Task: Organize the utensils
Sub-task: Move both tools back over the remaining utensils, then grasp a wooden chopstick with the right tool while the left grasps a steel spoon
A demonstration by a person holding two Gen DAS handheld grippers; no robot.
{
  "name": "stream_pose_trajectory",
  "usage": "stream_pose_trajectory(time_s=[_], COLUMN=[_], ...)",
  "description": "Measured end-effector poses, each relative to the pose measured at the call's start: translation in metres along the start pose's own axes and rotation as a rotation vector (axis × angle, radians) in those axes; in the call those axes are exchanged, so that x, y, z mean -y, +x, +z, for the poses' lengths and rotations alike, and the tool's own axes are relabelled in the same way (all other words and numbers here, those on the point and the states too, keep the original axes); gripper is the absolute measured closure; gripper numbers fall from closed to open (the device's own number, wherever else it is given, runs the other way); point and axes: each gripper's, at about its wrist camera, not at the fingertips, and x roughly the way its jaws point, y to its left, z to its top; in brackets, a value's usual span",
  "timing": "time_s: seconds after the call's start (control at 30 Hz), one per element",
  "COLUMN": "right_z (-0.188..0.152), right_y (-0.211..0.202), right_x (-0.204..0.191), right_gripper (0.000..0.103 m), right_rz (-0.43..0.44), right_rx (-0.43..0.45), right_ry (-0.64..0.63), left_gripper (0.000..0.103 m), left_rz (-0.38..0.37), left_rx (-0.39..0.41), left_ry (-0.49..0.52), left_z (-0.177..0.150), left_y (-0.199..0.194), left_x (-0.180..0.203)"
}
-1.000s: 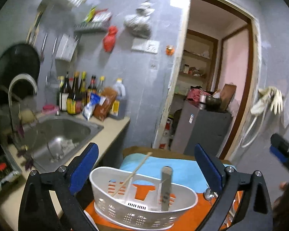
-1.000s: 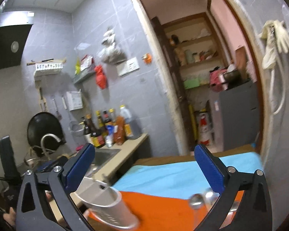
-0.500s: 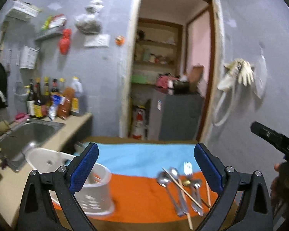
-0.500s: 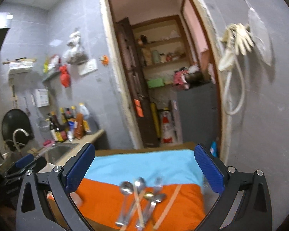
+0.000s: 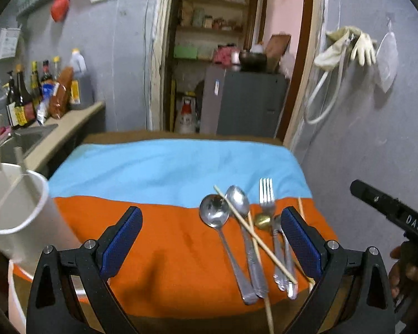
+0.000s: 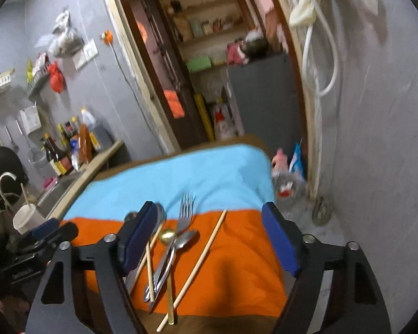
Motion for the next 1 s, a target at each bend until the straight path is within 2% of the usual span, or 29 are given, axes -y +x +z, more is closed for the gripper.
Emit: stream_pose_trajectory(time_s=[0.07, 0.2, 0.27, 0.4, 0.47, 0.5, 0.57, 0.67, 0.73, 0.93, 1.0], right_z=[-0.007, -0.015, -0.017, -0.018, -0.016, -0.016, -0.015, -0.014, -0.011, -0.008, -0.008], right_y=[0.016, 0.042, 0.051, 0.069, 0.077, 0.080, 0.088, 0.095, 0.098, 0.105, 0.107], right_x=[0.002, 0.003, 0.003, 0.003, 0.005, 0.005, 0.007, 0.008, 0.007, 0.002, -0.005], right_gripper=[0.041, 0.052, 0.064, 0.071, 0.073, 0.073, 0.077, 0.081, 0.083, 0.083, 0.089], right_rz=[-0.001, 0.004, -0.002, -0.013, -0.026, -0.033, -0.051, -0.069, -0.073, -0.094, -0.135], right_rx=[-0.052, -0.140, -0.176, -0.240, -0.263, -0.272, -0.295, -0.311, -0.318, -0.341, -0.347], right_ry=[0.009, 0.020, 0.015, 0.027, 0.033, 0.039, 0.052, 0.060, 0.064, 0.051, 0.010], left_gripper=[0.006, 0.007, 0.008, 0.021, 0.037, 0.039, 0.051, 0.064, 0.069, 0.069, 0.070], left_rz=[-0.001, -0.002, -0.011, -0.041, -0.067, -0.078, -0.122, -0.175, -0.214, -0.263, -0.264], left_rx=[-0.022, -0.078, -0.089, -0.121, -0.152, -0.165, -0.202, -0.246, -0.272, -0.286, -0.288], left_ry=[-0.002, -0.014, -0.029, -0.038, -0.046, -0.052, -0.074, -0.098, -0.113, -0.149, -0.145], left_z=[0.000, -0.002, -0.003, 0.002, 0.004, 0.005, 0.007, 0.008, 0.006, 0.012, 0.013], left_y=[0.014, 0.040, 0.050, 0.070, 0.082, 0.085, 0.096, 0.105, 0.110, 0.111, 0.109], left_x=[-0.004, -0.016, -0.021, -0.031, -0.037, -0.040, -0.047, -0.053, -0.058, -0.068, -0.069])
